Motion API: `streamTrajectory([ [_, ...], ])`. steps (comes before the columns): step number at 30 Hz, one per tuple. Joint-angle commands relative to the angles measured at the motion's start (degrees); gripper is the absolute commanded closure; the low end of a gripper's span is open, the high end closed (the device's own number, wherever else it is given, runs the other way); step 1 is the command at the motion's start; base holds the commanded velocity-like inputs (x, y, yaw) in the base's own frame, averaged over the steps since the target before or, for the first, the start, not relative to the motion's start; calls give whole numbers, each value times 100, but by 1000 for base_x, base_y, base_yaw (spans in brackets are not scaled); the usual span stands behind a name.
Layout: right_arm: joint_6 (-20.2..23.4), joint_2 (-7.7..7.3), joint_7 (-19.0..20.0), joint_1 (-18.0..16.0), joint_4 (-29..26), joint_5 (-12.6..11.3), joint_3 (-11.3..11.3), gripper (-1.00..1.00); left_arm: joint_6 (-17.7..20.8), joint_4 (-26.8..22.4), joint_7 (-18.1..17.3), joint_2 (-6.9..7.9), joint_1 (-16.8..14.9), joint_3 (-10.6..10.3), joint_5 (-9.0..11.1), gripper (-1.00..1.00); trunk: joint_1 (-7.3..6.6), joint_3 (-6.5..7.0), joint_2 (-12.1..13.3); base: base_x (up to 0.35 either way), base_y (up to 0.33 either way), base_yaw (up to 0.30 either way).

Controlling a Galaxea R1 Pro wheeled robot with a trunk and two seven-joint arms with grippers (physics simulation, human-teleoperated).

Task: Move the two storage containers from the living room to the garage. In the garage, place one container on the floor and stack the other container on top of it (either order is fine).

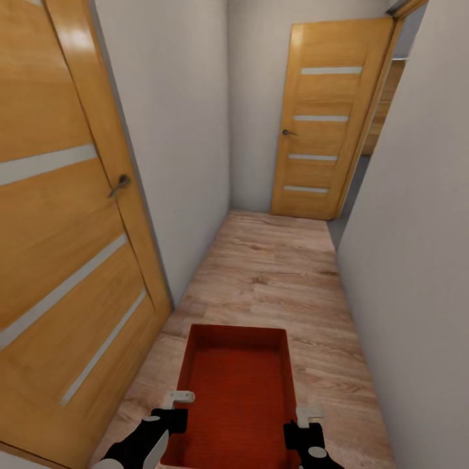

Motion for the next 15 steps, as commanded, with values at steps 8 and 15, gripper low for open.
streamTrajectory([
  [8,-31,-66,-35,-4,142,-94,42,100,33,-25,64,7,-5,-78,98,100,3,-5,-3,323,0,-54],
  [15,-31,-66,-35,-4,142,-94,45,100,33,-25,64,7,-5,-78,98,100,3,-5,-3,323,0,-236],
])
